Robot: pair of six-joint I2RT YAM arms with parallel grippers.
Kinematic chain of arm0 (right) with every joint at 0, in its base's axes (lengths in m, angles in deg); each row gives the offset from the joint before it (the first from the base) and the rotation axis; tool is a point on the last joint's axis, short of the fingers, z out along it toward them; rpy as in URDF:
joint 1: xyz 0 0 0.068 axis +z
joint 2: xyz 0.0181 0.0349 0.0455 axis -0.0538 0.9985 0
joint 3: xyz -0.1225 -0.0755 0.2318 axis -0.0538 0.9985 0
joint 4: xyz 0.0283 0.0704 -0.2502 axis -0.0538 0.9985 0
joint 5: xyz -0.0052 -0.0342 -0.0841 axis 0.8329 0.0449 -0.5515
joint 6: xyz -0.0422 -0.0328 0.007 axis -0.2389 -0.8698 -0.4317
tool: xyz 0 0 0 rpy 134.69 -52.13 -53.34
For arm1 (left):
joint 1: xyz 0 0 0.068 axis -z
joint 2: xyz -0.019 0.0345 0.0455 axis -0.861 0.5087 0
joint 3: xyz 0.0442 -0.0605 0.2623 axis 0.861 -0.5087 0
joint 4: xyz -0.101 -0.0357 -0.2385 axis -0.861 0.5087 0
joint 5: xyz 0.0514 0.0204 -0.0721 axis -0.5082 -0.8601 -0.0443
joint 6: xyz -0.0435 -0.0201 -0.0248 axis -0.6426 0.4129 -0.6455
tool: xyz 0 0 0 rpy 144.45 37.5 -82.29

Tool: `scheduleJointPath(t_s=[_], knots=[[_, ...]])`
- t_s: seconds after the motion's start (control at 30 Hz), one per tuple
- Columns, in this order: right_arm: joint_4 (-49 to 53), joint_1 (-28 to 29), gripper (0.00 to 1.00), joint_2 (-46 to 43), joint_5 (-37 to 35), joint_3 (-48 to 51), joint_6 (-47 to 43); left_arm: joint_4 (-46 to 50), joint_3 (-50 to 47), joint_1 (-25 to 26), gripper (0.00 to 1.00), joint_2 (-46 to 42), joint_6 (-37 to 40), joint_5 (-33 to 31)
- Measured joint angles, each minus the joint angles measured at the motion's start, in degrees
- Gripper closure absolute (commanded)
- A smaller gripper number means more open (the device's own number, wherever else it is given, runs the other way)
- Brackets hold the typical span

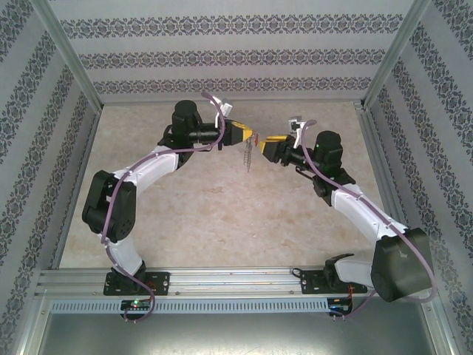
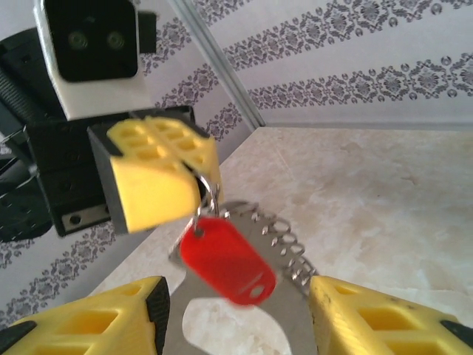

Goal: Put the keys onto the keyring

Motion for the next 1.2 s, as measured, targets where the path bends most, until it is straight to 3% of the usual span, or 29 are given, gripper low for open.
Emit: scheduleJointPath(t_s=[0.3, 0.8, 1.13, 1.2], knots=[[-0.48, 0.0, 0.54, 1.14, -0.42, -3.93, 6.08, 10.4, 0.0, 0.79, 1.0, -1.46, 9.46, -4.98], [-0.09, 0.04, 0.63, 7.98, 0.11, -5.86, 10.43, 14.84, 0.57, 1.64, 1.0, -1.73, 14.64, -8.72], [-0.13, 0.13, 0.99, 9.18, 1.29, -5.97, 10.99, 15.98, 1.16, 1.64, 1.0, -2.36, 15.63, -9.25], [-0.02, 0.13, 1.0, 9.18, 1.33, -5.99, 11.06, 16.13, 1.18, 1.64, 1.0, -2.36, 15.8, -9.33]])
